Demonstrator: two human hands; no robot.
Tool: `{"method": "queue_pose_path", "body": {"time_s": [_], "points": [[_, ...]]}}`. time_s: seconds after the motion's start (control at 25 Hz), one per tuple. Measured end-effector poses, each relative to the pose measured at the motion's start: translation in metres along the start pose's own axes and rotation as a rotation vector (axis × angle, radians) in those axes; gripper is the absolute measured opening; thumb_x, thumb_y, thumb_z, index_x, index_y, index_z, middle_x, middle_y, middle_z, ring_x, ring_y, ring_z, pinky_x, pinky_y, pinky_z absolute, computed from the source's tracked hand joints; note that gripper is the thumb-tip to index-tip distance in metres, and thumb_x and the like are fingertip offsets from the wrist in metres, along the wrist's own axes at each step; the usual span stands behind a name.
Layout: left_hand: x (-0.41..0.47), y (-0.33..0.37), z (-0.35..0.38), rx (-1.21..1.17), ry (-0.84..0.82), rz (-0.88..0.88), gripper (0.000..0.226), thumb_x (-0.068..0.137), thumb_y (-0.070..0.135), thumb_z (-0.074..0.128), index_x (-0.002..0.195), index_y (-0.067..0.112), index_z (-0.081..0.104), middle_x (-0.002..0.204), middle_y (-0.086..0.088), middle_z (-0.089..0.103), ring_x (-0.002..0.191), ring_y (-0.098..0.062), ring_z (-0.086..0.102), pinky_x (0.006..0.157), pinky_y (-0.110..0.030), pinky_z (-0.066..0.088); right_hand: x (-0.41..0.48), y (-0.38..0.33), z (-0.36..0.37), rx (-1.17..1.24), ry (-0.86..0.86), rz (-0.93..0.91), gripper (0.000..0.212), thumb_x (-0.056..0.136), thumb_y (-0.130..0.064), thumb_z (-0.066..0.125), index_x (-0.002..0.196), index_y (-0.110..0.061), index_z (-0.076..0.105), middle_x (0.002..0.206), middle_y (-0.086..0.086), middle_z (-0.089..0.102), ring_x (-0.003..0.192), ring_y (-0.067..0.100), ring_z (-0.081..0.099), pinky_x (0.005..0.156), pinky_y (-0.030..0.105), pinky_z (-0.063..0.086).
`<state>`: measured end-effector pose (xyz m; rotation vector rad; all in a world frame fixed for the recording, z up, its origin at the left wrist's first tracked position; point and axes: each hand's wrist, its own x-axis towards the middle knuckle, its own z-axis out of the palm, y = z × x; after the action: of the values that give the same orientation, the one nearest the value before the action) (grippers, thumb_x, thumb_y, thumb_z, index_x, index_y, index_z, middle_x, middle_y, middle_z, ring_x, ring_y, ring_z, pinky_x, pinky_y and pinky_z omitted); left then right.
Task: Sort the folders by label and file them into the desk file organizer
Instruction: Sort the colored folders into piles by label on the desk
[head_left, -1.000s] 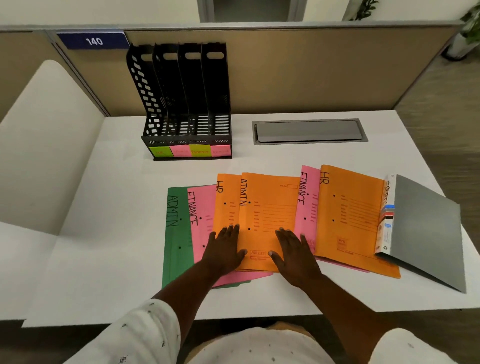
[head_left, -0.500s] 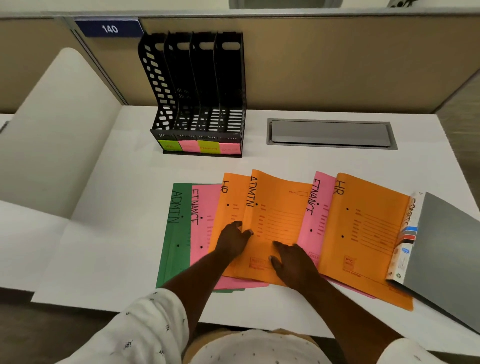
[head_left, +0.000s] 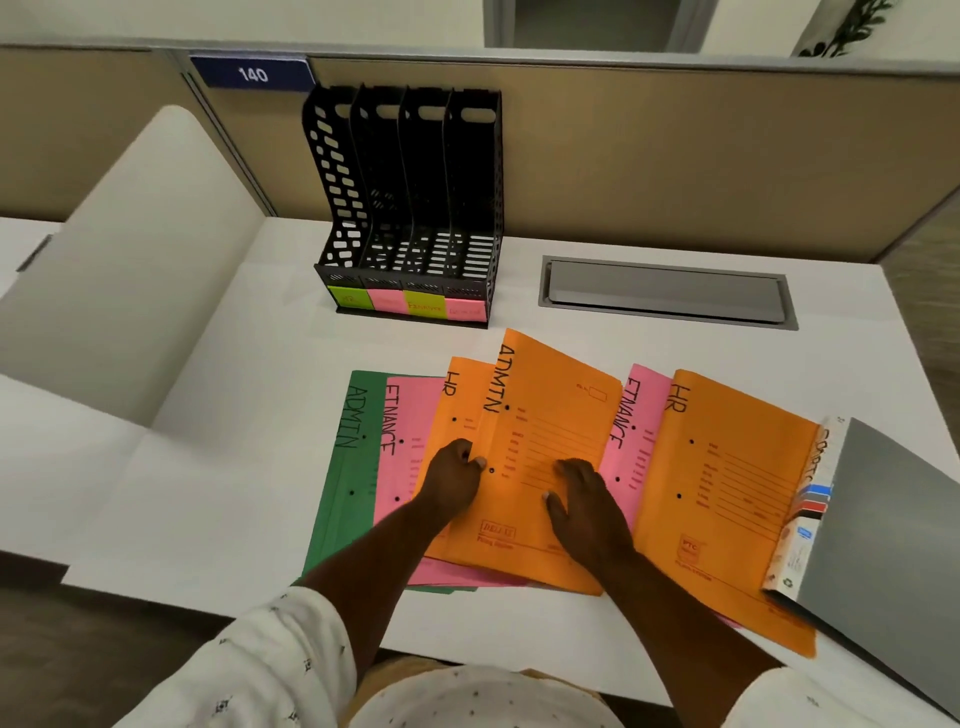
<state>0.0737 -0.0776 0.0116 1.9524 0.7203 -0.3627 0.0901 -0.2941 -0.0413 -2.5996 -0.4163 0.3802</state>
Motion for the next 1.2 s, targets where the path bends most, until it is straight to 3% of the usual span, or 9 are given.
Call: {"method": "queue_pose_path", "body": {"time_s": [0.08, 0.2, 0.4, 0.56, 0.68, 0.92, 1.2], "points": [[-0.005, 0.001, -0.014, -0.034, 0.006, 0.022, 0.012, 0.101, 0.012, 0.055, 0.092, 0.005, 0.058, 0.087, -0.009, 0.058, 0.087, -0.025, 0.053, 0.075, -0.033, 0.043, 0.006, -0.005, -0.003, 0.026, 0.022, 0.078, 0.057, 0.099, -0.036, 0.057, 0.147, -0.011, 0.041, 0.154, 0.009, 0.038, 0.140, 0.027, 0.039, 0.110, 0.037, 0.041], [-0.007, -0.003, -0.039, -0.089, 0.011, 0.039, 0.013, 0.101, 0.012, 0.054, 0.102, 0.001, 0.062, 0.097, -0.011, 0.063, 0.091, -0.025, 0.056, 0.085, -0.039, 0.049, 0.016, -0.018, -0.001, 0.049, 0.016, 0.156, 0.064, 0.100, -0.040, 0.053, 0.153, -0.011, 0.030, 0.162, 0.009, 0.026, 0.145, 0.029, 0.031, 0.112, 0.041, 0.038], [-0.004, -0.028, -0.083, -0.220, 0.009, 0.018, 0.020, 0.101, 0.012, 0.053, 0.111, 0.000, 0.066, 0.111, -0.018, 0.071, 0.101, -0.034, 0.067, 0.090, -0.047, 0.055, 0.028, -0.051, 0.009, 0.174, 0.097, 0.283, 0.070, 0.100, -0.049, 0.046, 0.155, -0.014, 0.020, 0.162, 0.011, 0.023, 0.140, 0.036, 0.039, 0.105, 0.048, 0.045], [0.007, -0.059, -0.132, -0.267, -0.025, -0.006, 0.021, 0.102, 0.014, 0.052, 0.112, 0.005, 0.067, 0.109, -0.012, 0.073, 0.098, -0.030, 0.070, 0.084, -0.040, 0.057, 0.033, -0.092, 0.031, 0.279, 0.130, 0.324, 0.075, 0.098, -0.051, 0.049, 0.157, -0.020, 0.013, 0.157, 0.011, 0.030, 0.132, 0.038, 0.047, 0.099, 0.051, 0.047], [0.015, -0.088, -0.166, -0.220, -0.031, -0.027, 0.017, 0.102, 0.015, 0.051, 0.111, 0.011, 0.065, 0.113, -0.011, 0.071, 0.098, -0.026, 0.069, 0.083, -0.038, 0.057, 0.035, -0.131, 0.053, 0.306, 0.169, 0.361, 0.078, 0.097, -0.043, 0.057, 0.157, -0.020, 0.013, 0.153, 0.013, 0.033, 0.127, 0.039, 0.050, 0.097, 0.051, 0.048], [0.039, -0.162, -0.237, -0.014, -0.042, -0.019, 0.018, 0.102, 0.017, 0.054, 0.108, 0.003, 0.063, 0.111, -0.016, 0.069, 0.103, -0.032, 0.067, 0.094, -0.045, 0.055, 0.025, -0.221, 0.112, 0.224, 0.149, 0.368, 0.083, 0.096, -0.027, 0.063, 0.159, -0.018, 0.009, 0.152, 0.015, 0.034, 0.128, 0.038, 0.048, 0.101, 0.048, 0.046], [0.043, -0.223, -0.325, 0.164, 0.035, -0.046, 0.025, 0.104, 0.024, 0.052, 0.118, 0.006, 0.061, 0.119, -0.014, 0.068, 0.106, -0.031, 0.066, 0.093, -0.041, 0.053, 0.038, -0.309, 0.153, 0.200, 0.012, 0.294, 0.082, 0.096, -0.019, 0.059, 0.159, -0.020, 0.006, 0.157, 0.012, 0.032, 0.130, 0.034, 0.048, 0.103, 0.042, 0.045]]}}
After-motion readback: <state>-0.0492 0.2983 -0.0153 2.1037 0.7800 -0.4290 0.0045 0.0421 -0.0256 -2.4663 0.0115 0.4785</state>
